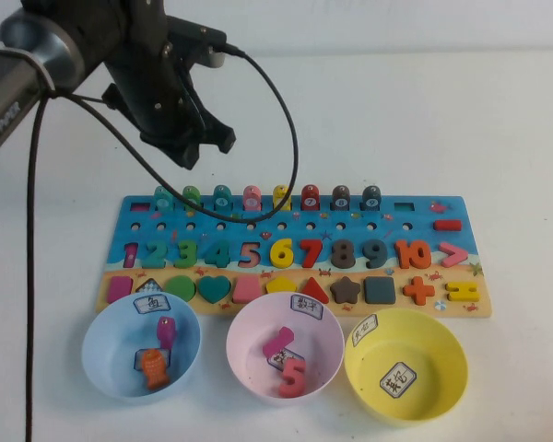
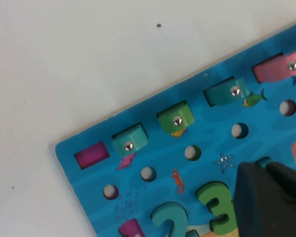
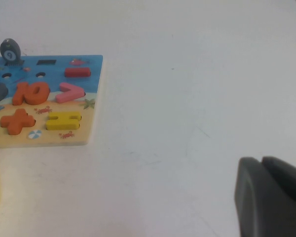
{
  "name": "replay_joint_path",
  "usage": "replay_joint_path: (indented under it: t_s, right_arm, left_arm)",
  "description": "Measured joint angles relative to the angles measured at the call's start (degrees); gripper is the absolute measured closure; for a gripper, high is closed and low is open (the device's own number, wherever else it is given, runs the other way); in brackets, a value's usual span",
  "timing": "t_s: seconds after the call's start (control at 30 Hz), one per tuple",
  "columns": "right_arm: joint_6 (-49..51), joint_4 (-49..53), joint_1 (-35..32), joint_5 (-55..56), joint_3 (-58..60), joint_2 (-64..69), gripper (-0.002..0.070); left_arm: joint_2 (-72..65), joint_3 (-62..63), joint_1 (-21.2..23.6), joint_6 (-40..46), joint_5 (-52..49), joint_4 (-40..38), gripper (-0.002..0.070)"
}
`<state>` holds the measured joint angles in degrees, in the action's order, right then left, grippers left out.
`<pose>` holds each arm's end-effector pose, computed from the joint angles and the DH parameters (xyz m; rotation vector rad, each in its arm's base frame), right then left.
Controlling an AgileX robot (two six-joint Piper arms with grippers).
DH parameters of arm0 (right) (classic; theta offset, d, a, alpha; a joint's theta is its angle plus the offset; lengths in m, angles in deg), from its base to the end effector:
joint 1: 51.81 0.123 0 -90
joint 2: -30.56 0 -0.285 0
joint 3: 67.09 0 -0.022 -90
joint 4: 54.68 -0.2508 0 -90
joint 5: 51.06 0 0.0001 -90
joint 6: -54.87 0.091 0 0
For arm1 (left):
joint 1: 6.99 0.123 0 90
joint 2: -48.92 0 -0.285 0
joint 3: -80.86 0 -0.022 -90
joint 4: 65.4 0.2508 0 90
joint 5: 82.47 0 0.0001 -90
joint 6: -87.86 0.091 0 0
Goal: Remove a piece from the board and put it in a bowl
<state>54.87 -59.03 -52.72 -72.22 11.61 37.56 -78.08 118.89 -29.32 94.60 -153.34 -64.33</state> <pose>0.0527 0.0017 0.1721 0.0619 1.8634 0.0635 0.4198 -0.1707 0.2917 0.7043 2.6998 -0.0414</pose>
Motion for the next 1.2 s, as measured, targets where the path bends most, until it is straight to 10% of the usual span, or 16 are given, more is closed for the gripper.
replay_joint_path:
  t_s: [0.2, 0.47, 1.2]
  right_arm:
    - [0.0, 0.0, 0.0, 0.0, 0.0, 0.0, 0.0694]
    - [0.0, 0.2, 0.0, 0.0, 0.0, 0.0, 0.0694]
    - [0.0, 0.5, 0.0, 0.0, 0.0, 0.0, 0.0694]
  left_arm:
    - [-1.4, 0.0, 0.0, -1.7, 0.0, -0.2, 0.0634]
    - [-4.2, 0.3, 0.0, -6.7, 0.0, 1.7, 0.0343]
    - [-7.3, 0.5, 1.3, -10.1, 1.9, 0.3, 0.0321]
